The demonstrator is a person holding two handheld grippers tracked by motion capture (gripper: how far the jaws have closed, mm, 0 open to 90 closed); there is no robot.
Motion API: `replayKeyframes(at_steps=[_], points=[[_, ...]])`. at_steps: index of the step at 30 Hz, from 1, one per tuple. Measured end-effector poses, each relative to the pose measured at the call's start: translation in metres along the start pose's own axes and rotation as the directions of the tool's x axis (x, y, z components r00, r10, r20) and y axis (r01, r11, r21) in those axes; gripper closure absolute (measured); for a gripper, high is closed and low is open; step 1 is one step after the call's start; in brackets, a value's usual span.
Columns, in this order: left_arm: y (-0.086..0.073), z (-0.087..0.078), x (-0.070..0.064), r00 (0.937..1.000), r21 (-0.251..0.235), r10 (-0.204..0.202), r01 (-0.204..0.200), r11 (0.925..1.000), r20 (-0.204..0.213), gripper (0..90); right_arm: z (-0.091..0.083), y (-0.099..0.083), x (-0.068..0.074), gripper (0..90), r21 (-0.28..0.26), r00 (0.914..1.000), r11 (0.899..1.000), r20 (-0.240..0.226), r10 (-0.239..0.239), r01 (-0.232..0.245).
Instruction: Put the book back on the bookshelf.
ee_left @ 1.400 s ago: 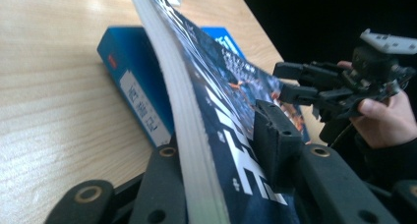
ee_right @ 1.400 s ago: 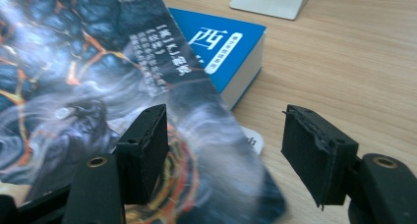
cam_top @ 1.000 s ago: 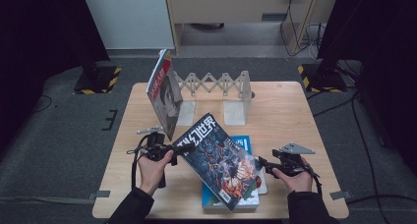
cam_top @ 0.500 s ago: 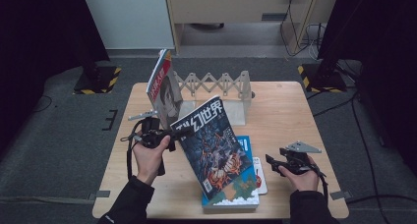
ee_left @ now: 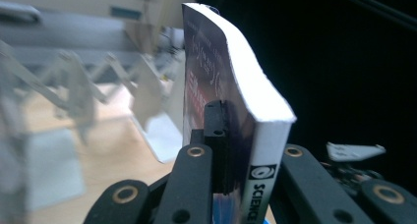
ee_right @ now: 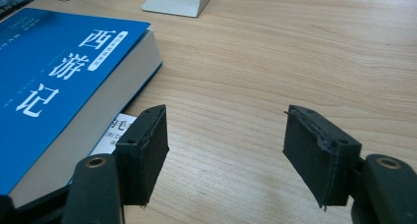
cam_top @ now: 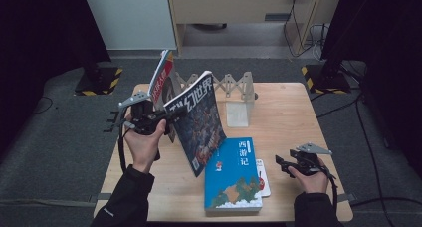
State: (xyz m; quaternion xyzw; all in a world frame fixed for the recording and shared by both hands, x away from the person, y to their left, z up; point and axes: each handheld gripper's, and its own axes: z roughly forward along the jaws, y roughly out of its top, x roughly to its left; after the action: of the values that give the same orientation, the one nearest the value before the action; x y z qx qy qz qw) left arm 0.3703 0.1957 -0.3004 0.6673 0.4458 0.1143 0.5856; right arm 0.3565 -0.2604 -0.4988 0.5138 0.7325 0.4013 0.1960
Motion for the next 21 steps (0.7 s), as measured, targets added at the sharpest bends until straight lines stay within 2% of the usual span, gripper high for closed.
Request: replayKeyframes(at_steps=[5, 6, 9, 14, 17, 21], points=[[0.015, -0.004, 0.011, 0.9957, -0.033, 0.018, -0.021, 0.9992, -0.091, 81.7, 0.000, -0.001, -0.004, 33.0, 0.006, 0.9999, 1.000, 0.010, 0.007, -0.007], [0.019, -0.005, 0.015, 0.9924, -0.039, 0.021, -0.026, 0.9989, -0.121, 81.7, 0.000, -0.001, -0.005, 33.1, 0.006, 0.9999, 1.000, 0.011, 0.007, -0.007], [0.025, -0.004, 0.021, 0.9850, -0.049, 0.033, -0.042, 0.9979, -0.169, 81.7, 0.001, -0.001, -0.006, 33.1, 0.012, 0.9998, 1.000, 0.015, 0.014, -0.015], [0.034, -0.001, 0.032, 0.9635, -0.061, 0.052, -0.070, 0.9956, -0.263, 81.7, 0.003, -0.003, -0.012, 33.1, 0.022, 0.9996, 1.000, 0.025, 0.011, -0.011], [0.037, 0.002, 0.036, 0.9538, -0.069, 0.055, -0.078, 0.9946, -0.295, 81.7, 0.005, -0.004, -0.013, 33.0, 0.031, 0.9995, 0.999, 0.031, 0.011, -0.012], [0.040, 0.011, 0.043, 0.9368, -0.077, 0.066, -0.098, 0.9922, -0.344, 81.7, 0.007, -0.004, -0.013, 32.9, 0.038, 0.9996, 0.999, 0.027, 0.011, -0.012]])
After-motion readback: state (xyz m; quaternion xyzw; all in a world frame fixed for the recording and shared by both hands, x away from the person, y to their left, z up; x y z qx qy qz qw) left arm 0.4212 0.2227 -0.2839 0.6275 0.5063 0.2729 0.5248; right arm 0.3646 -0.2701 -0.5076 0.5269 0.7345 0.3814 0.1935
